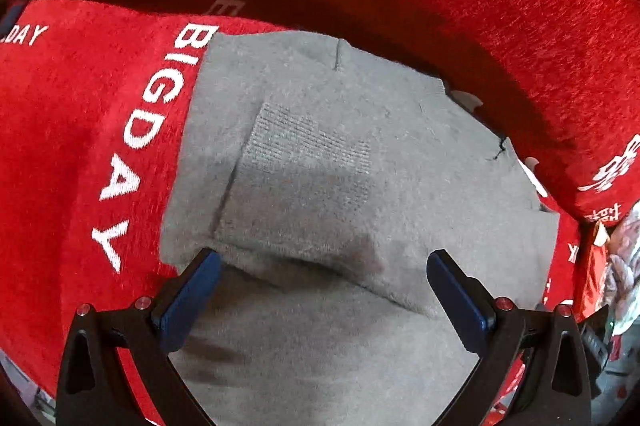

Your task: Fold small clothes

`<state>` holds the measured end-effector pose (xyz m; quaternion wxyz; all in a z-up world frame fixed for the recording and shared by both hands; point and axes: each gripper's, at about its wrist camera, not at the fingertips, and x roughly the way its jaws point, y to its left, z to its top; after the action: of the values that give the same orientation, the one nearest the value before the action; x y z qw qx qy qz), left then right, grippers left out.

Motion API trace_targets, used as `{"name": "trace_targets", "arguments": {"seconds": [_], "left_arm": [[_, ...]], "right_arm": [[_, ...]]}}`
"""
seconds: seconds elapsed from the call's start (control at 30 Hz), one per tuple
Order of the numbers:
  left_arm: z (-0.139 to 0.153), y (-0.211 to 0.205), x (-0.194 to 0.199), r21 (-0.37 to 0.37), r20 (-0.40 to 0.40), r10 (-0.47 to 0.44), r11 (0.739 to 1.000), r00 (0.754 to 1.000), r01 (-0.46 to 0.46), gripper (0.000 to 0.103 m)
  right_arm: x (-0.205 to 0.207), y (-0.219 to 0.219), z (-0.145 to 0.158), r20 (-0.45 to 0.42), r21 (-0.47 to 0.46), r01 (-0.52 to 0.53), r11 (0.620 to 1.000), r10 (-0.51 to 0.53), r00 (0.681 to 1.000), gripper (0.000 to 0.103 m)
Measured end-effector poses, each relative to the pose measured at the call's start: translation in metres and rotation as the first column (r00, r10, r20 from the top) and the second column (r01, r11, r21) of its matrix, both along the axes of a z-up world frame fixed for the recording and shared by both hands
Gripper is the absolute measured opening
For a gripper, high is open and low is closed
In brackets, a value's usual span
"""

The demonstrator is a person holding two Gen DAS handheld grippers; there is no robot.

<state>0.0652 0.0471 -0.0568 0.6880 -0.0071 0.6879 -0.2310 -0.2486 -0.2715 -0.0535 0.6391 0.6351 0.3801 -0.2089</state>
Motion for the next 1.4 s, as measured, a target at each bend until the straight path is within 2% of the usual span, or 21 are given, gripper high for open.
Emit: {"name": "trace_targets", "arguments": {"seconds": [0.03, 0.07, 0.13, 0.23, 0.3, 0.37, 0.47, 0.53, 0.57, 0.6, 0.73, 0.8, 0.87, 1.03, 1.1, 1.13, 1.17, 1.2, 1.3, 1.4], "left_arm": [[0.002, -0.002, 0.0, 0.015, 0.016, -0.006, 1.0, 1.0, 0.006, 0.103], [0.002, -0.004, 0.0, 0.026, 0.029, -0.012, 1.0, 1.0, 0.012, 0.103], [0.005, -0.005, -0.001, 0.047, 0.052, -0.03, 0.999, 0.998, 0.028, 0.103], [0.004, -0.006, -0.003, 0.076, 0.06, -0.049, 0.996, 0.997, 0.045, 0.103], [0.002, -0.005, -0.004, 0.089, 0.052, -0.048, 0.995, 0.998, 0.043, 0.103], [0.001, -0.007, -0.007, 0.097, 0.056, -0.052, 0.994, 0.997, 0.047, 0.103], [0.003, -0.015, -0.01, 0.081, 0.06, -0.087, 0.993, 0.994, 0.082, 0.103], [0.004, -0.022, -0.011, 0.075, 0.063, -0.113, 0.991, 0.992, 0.108, 0.096], [0.003, -0.026, -0.011, 0.077, 0.057, -0.127, 0.99, 0.99, 0.123, 0.086], [0.0, -0.03, -0.01, 0.085, 0.044, -0.141, 0.987, 0.989, 0.137, 0.084], [-0.002, -0.037, -0.011, 0.102, 0.046, -0.154, 0.984, 0.987, 0.149, 0.084], [-0.002, -0.039, -0.011, 0.108, 0.053, -0.157, 0.983, 0.986, 0.151, 0.084], [-0.004, -0.042, -0.011, 0.117, 0.053, -0.159, 0.981, 0.986, 0.152, 0.084], [-0.01, -0.044, -0.013, 0.129, 0.053, -0.162, 0.98, 0.985, 0.154, 0.082], [-0.011, -0.048, -0.015, 0.134, 0.054, -0.187, 0.975, 0.981, 0.179, 0.056], [-0.01, -0.051, -0.015, 0.157, 0.072, -0.207, 0.968, 0.976, 0.194, 0.051], [-0.008, -0.052, -0.016, 0.155, 0.087, -0.221, 0.966, 0.971, 0.206, 0.025], [-0.007, -0.053, -0.016, 0.12, 0.078, -0.226, 0.969, 0.971, 0.216, 0.017], [0.003, -0.055, -0.021, 0.103, 0.117, -0.23, 0.97, 0.966, 0.219, 0.017], [-0.003, -0.058, -0.03, 0.121, 0.109, -0.248, 0.965, 0.963, 0.235, 0.017]], "right_arm": [[-0.005, -0.008, -0.006, 0.012, 0.019, 0.062, 0.998, -0.062, 0.998, 0.041], [-0.011, -0.015, -0.01, 0.042, 0.042, 0.119, 0.992, -0.12, 0.992, 0.006], [-0.017, -0.026, -0.009, 0.1, 0.058, 0.17, 0.984, -0.175, 0.98, 0.006], [-0.032, -0.04, -0.002, 0.156, 0.028, 0.185, 0.982, -0.187, 0.97, 0.006], [-0.052, -0.052, -0.01, 0.141, 0.043, 0.22, 0.975, -0.224, 0.964, 0.006], [-0.066, -0.059, -0.034, 0.142, 0.119, 0.231, 0.966, -0.246, 0.959, 0.006], [-0.063, -0.055, -0.041, 0.159, 0.139, 0.19, 0.972, -0.211, 0.965, 0.007], [-0.062, -0.055, -0.033, 0.147, 0.123, 0.151, 0.981, -0.168, 0.975, 0.008], [-0.059, -0.054, -0.029, 0.134, 0.107, 0.12, 0.987, -0.134, 0.982, 0.009], [-0.059, -0.053, -0.022, 0.123, 0.087, 0.09, 0.992, -0.101, 0.987, 0.01], [-0.055, -0.051, 0.015, 0.091, -0.051, -0.001, 0.999, 0.006, 0.996, 0.012], [-0.054, -0.059, 0.028, 0.074, -0.124, -0.012, 0.992, 0.021, 0.997, 0.022], [-0.045, -0.073, 0.027, 0.05, -0.149, -0.016, 0.989, 0.024, 0.998, 0.049], [-0.001, -0.102, -0.007, -0.024, -0.116, -0.103, 0.988, 0.101, 0.995, 0.049], [0.018, -0.106, -0.018, -0.034, -0.093, -0.158, 0.983, 0.155, 0.987, 0.018], [0.025, -0.105, -0.017, -0.049, -0.1, -0.187, 0.977, 0.183, 0.982, 0.008], [0.03, -0.103, -0.009, -0.062, -0.134, -0.22, 0.966, 0.213, 0.975, 0.008], [0.033, -0.101, 0.0, -0.067, -0.17, -0.247, 0.954, 0.239, 0.969, 0.008], [0.03, -0.101, 0.026, -0.108, -0.287, -0.295, 0.911, 0.276, 0.955, 0.007], [0.023, -0.112, 0.008, -0.179, -0.26, -0.321, 0.911, 0.281, 0.943, 0.007]]}}
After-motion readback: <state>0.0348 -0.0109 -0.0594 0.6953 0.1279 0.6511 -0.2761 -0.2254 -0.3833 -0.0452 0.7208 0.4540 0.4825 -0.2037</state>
